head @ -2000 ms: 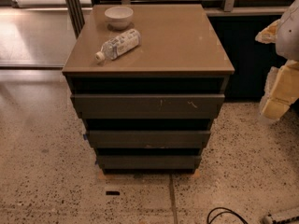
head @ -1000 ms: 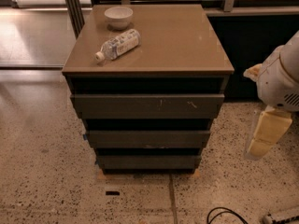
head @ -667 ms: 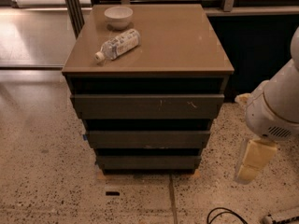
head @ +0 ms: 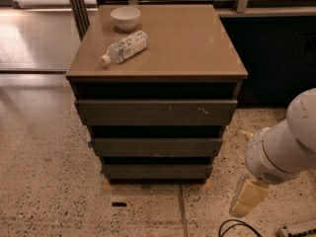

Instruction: Open bottom drawer

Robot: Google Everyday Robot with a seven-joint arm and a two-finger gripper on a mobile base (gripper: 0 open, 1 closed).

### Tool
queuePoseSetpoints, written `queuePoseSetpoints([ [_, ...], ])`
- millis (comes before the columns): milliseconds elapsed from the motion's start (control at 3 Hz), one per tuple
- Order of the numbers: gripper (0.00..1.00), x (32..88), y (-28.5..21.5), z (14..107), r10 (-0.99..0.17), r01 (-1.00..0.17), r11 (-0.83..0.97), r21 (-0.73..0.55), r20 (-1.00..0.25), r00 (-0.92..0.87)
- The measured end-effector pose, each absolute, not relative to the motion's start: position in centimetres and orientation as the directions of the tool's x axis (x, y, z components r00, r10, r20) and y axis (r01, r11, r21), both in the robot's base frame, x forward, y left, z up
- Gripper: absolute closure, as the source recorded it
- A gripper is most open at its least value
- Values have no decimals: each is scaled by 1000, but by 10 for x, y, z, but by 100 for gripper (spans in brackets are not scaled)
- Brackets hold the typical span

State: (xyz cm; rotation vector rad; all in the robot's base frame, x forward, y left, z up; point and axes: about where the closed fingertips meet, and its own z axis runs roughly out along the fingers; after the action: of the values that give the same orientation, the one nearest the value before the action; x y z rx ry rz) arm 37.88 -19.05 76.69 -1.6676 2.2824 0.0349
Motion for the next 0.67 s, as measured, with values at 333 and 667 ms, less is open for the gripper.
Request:
queuePoseSetpoints([
  [333,0,379,-190,767,-925,-933,321,-163,-264,-272],
  [667,0,389,-183,744,-921,-940,307,-147,-293,-255],
])
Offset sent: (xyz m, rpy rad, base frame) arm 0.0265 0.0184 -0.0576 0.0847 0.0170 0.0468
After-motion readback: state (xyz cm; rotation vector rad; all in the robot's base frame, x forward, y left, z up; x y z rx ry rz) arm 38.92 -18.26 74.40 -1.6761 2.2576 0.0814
